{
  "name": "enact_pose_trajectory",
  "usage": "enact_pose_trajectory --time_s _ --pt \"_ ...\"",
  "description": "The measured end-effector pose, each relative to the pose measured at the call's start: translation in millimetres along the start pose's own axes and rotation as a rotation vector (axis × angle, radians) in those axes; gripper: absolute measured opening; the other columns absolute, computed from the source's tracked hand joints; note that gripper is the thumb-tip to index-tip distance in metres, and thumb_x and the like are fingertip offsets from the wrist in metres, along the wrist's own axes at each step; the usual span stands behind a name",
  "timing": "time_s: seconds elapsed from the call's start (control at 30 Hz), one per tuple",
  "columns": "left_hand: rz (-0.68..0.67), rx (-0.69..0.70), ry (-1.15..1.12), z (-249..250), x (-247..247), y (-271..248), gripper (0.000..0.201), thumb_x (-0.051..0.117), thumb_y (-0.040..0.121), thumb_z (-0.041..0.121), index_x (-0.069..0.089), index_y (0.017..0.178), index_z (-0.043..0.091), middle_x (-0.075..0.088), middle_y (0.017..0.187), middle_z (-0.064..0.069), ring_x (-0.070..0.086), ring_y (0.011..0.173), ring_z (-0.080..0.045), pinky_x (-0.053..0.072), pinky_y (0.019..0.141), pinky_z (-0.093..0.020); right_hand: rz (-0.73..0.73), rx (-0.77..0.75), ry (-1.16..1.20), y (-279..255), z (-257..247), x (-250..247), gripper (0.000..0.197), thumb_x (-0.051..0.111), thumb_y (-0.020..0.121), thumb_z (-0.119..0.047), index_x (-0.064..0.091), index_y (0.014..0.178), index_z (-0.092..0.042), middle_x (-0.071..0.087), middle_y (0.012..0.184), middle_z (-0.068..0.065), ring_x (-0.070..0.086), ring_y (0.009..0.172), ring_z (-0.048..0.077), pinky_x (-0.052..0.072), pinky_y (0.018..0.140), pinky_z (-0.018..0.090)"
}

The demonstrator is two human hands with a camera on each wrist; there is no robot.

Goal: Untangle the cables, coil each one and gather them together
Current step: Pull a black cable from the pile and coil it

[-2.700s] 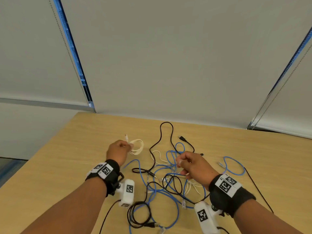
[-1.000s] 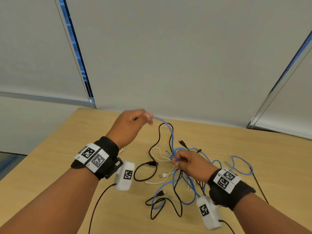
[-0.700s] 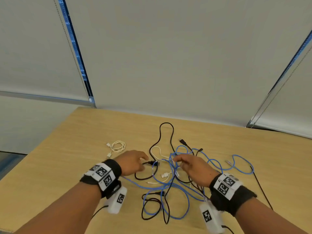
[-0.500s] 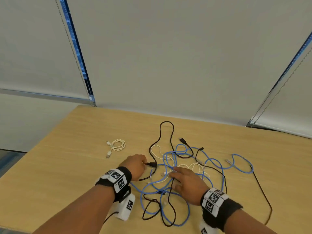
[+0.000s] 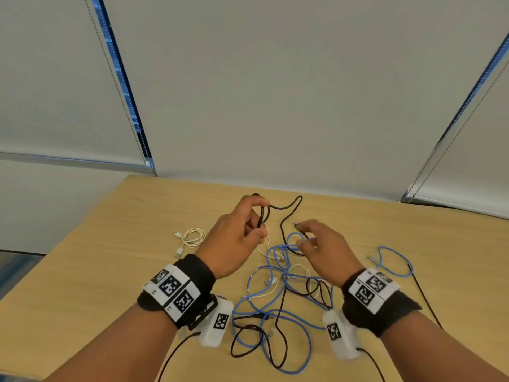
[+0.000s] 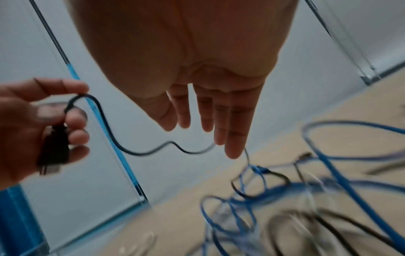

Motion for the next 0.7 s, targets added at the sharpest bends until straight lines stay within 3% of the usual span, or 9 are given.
enact_pose_trajectory --time_s 0.13,0.2,0.27,0.33,0.43,0.5,0.57,0.63,0.7 --pt "-0.114 0.094 -0.039 26 14 -5 0.064 0.054 0.095 0.007 0.038 0.148 0.039 0.067 0.088 0.008 0.069 0.084 -0.013 0.055 0.085 -0.03 -0.023 -0.261 0.131 1 -62 -9 0.069 0.069 0.091 -0.032 0.033 0.148 -0.042 0.036 0.154 -0.013 0.044 0.136 0.008 0.042 0.107 0.031" --pt "-0.172 0.107 -0.131 37 16 -8 0.06 0.051 0.095 0.002 0.048 0.144 0.036 0.066 0.085 0.008 0.067 0.081 -0.011 0.055 0.082 -0.027 -0.016 -0.289 0.122 5 -71 -10 0.04 0.065 0.093 -0.025 0.052 0.13 -0.032 0.036 0.156 -0.009 0.035 0.143 0.012 0.038 0.113 0.038" --pt "-0.162 0.099 -0.162 41 8 -11 0.057 0.049 0.09 0.003 0.059 0.135 0.036 0.066 0.08 0.008 0.064 0.075 -0.013 0.054 0.075 -0.026 0.036 -0.196 0.168 12 -61 -23 0.006 0.058 0.097 -0.02 0.06 0.099 -0.025 0.046 0.15 -0.008 0.042 0.139 0.015 0.042 0.11 0.047" --pt "-0.118 0.066 -0.215 40 -5 -13 0.055 0.047 0.085 0.003 0.065 0.128 0.033 0.064 0.074 0.005 0.059 0.07 -0.016 0.052 0.067 -0.026 0.036 -0.133 0.269 16 -45 -32 0.012 0.054 0.101 -0.02 0.056 0.089 -0.023 0.055 0.141 -0.012 0.052 0.13 0.013 0.046 0.106 0.05" --pt "-0.078 0.017 -0.348 34 -17 -15 0.037 0.052 0.088 0.009 0.071 0.118 0.019 0.061 0.067 0.004 0.057 0.066 -0.014 0.047 0.058 -0.025 -0.124 -0.195 0.418 10 -54 -24 0.01 0.058 0.097 -0.024 0.056 0.105 -0.03 0.058 0.137 -0.021 0.053 0.129 0.0 0.044 0.11 0.044" --pt "-0.061 -0.01 -0.361 32 -14 -14 0.021 0.06 0.09 0.021 0.072 0.105 0.012 0.063 0.065 0.006 0.057 0.062 -0.014 0.046 0.055 -0.024 -0.258 -0.261 0.416 0 -72 -3 0.042 0.065 0.089 -0.035 0.049 0.127 -0.04 0.056 0.139 -0.024 0.047 0.134 -0.004 0.039 0.112 0.035" --pt "-0.067 -0.013 -0.359 33 -9 -12 0.023 0.066 0.089 0.032 0.072 0.093 0.011 0.06 0.058 0.005 0.055 0.058 -0.015 0.044 0.053 -0.024 -0.263 -0.244 0.347 -3 -79 14 0.045 0.068 0.086 -0.041 0.049 0.126 -0.039 0.064 0.124 -0.019 0.056 0.122 -0.002 0.044 0.105 0.035" --pt "-0.07 -0.002 -0.374 34 -10 -11 0.028 0.063 0.089 0.04 0.074 0.092 0.015 0.057 0.056 0.004 0.054 0.056 -0.015 0.044 0.053 -0.024 -0.223 -0.212 0.23 0 -75 21 0.019 0.068 0.088 -0.039 0.055 0.099 -0.032 0.068 0.096 -0.011 0.062 0.088 0.003 0.052 0.087 0.044" --pt "-0.022 -0.018 -0.483 27 -21 -9 0.029 0.059 0.094 0.038 0.074 0.097 0.013 0.056 0.058 0.0 0.052 0.053 -0.015 0.049 0.059 -0.03 -0.239 -0.191 0.119 -1 -65 24 0.014 0.061 0.095 -0.036 0.056 0.088 -0.025 0.067 0.085 -0.005 0.06 0.075 0.011 0.053 0.08 0.048"
Point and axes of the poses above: each hand's wrist, its own y-axis towards the middle knuckle, its own x-axis out of the palm, z = x × y, the point moved 9 cm from there along y, towards the middle knuckle
